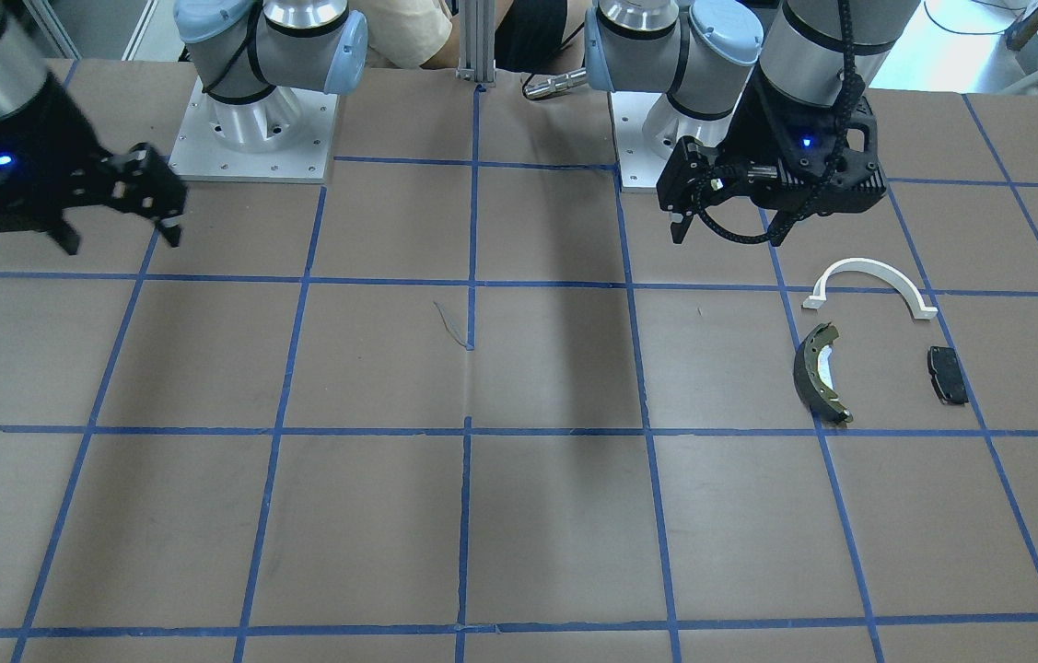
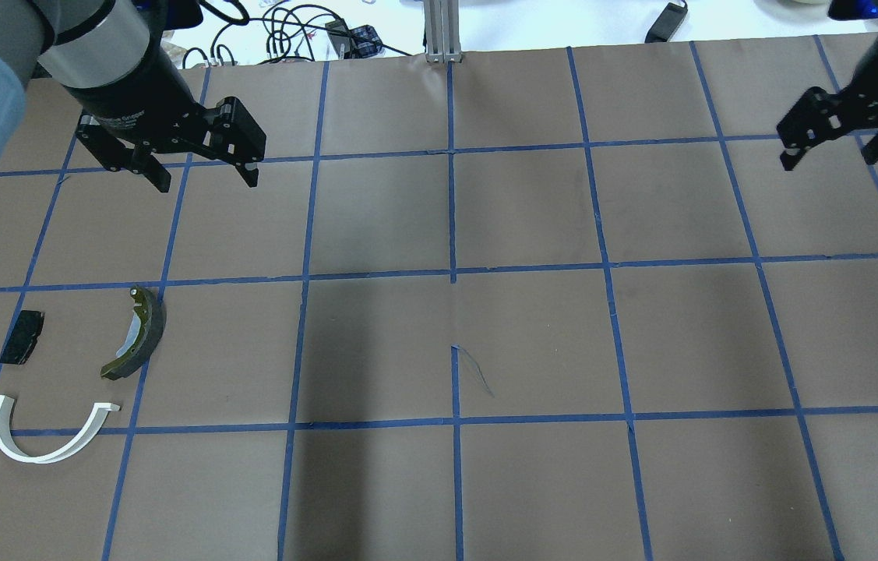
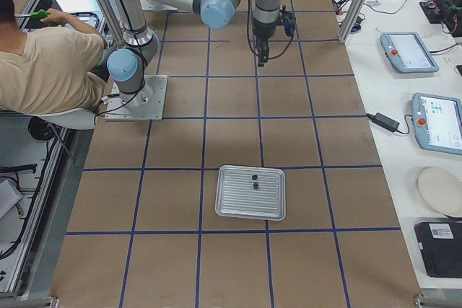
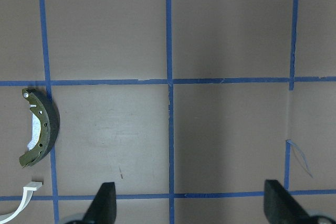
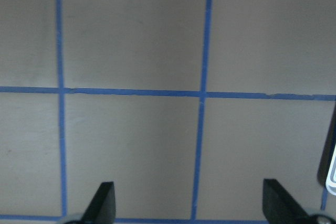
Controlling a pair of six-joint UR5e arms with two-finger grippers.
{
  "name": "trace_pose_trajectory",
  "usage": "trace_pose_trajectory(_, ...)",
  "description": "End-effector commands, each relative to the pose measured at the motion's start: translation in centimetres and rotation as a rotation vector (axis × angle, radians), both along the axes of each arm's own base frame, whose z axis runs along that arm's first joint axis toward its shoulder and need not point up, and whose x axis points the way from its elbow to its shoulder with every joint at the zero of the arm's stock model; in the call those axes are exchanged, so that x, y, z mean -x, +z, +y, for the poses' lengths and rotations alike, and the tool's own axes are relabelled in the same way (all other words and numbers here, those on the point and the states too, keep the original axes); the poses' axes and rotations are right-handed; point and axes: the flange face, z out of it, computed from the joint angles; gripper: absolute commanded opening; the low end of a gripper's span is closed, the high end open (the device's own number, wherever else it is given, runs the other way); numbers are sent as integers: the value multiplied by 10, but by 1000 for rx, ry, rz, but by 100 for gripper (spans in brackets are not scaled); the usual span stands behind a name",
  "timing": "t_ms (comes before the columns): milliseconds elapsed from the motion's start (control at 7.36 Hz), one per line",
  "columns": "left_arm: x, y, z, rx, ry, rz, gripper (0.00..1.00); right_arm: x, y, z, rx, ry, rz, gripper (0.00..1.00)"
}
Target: Place bearing gear from tray to pile
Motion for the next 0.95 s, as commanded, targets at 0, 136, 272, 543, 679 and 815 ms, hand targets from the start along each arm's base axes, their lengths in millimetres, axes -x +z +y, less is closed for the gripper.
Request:
trace_pose_trajectory(0,0,-1,-1,-1,1,0,100,124,-69,-10,-25,35,-1,100)
trace_pose_trajectory(136,0,0,0,0,1,0,100,167,-100,-8,-40,58,-16,100)
trace_pose_trajectory(272,0,0,0,0,-1,0,100,199,-122,-12,-10,61,16,100)
trace_pose_trajectory(543,-2,4,-3,8,-1,-1,100,251,-175,-6,0,112,12,100)
trace_pose_trajectory(679,-3,1,-11,2,5,0,100,261,-190,-6,-5,119,15,100)
trace_pose_trajectory(815,-4,-3,-16,-6,3,-9,100,279,-198,4,-9,110,6,100)
